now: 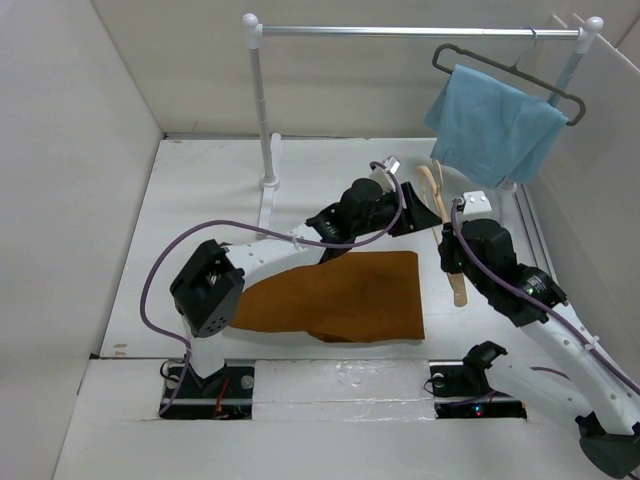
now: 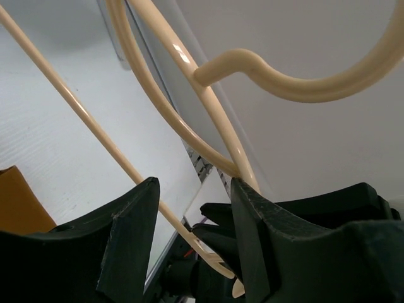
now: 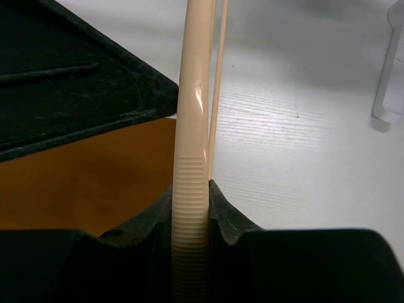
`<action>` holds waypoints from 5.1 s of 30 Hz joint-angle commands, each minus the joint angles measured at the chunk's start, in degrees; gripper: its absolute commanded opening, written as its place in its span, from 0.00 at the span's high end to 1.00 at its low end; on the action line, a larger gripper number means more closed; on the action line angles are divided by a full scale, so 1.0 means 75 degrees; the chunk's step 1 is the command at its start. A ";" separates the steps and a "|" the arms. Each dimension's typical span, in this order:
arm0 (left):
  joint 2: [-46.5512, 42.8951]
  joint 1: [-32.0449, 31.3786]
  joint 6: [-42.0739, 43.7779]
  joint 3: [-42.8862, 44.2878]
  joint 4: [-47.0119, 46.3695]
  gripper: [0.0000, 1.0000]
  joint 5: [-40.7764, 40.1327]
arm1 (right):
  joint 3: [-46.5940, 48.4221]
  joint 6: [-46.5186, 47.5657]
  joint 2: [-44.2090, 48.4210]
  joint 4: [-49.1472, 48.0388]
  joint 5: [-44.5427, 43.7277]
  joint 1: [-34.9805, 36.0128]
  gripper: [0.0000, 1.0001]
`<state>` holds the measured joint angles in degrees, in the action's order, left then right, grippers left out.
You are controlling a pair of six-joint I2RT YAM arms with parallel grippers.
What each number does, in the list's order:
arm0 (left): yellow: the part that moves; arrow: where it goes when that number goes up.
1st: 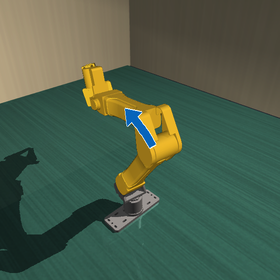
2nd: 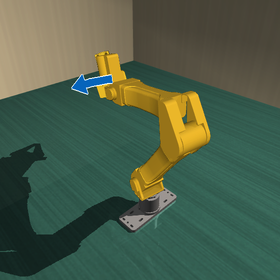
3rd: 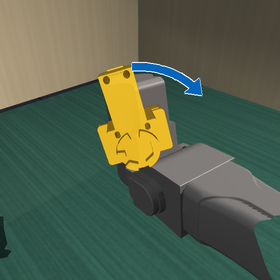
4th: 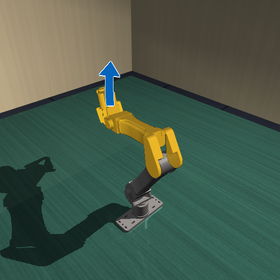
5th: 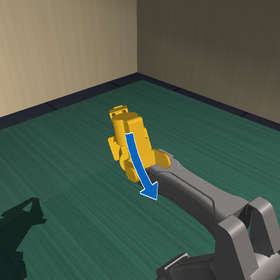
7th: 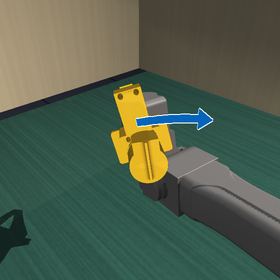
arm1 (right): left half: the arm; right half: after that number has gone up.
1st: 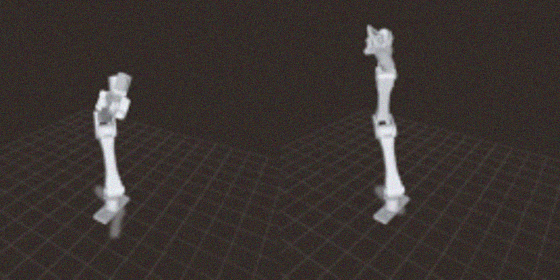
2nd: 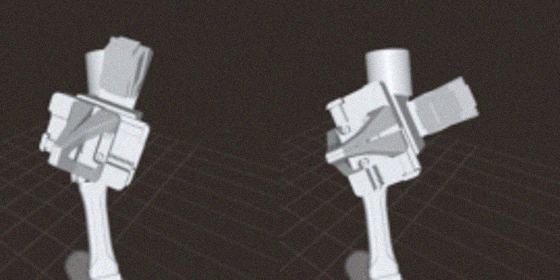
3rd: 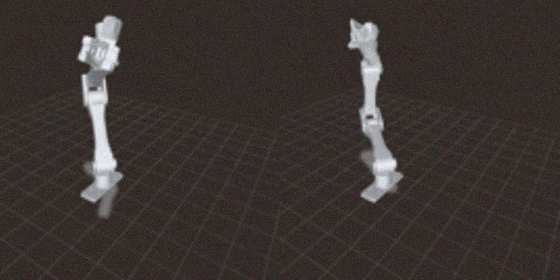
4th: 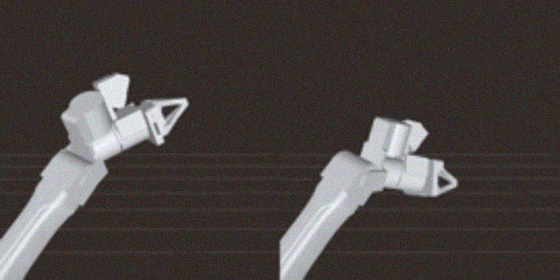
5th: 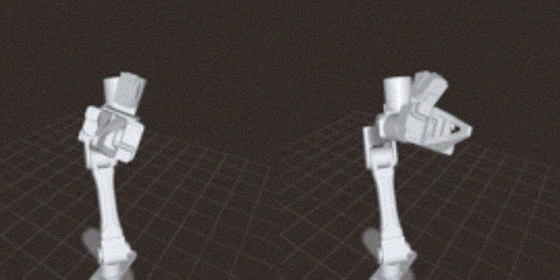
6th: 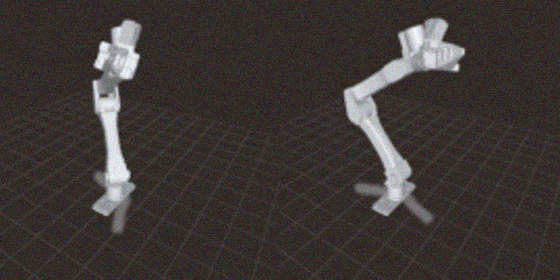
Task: Place the trousers on the hanger
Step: Place trousers on hanger
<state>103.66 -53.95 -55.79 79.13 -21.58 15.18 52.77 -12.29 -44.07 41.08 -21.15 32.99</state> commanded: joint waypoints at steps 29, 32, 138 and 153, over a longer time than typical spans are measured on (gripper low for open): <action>0.0828 -0.0166 -0.0669 0.1579 -0.0050 1.00 -0.0020 | -0.0076 -0.0317 0.0111 0.0251 -0.0063 0.0546 1.00; 0.0652 -0.0166 -0.0997 0.0889 -0.0542 1.00 0.0190 | -0.0145 -0.0563 0.0227 0.0649 -0.0016 0.0699 0.95; -0.0394 -0.1210 -0.2153 -0.4770 -0.9542 1.00 -0.0652 | -0.1654 0.2425 0.0464 -0.0249 0.5031 -0.3755 0.67; -0.4820 0.0947 -0.0038 -0.4996 -0.4611 1.00 -0.0068 | -0.3824 0.0446 -0.2642 -0.4783 0.5879 -0.2630 0.41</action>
<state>68.71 -47.92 -59.42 39.99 -61.41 10.57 25.78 -2.52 -62.65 17.54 21.96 11.51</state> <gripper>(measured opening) 0.057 0.596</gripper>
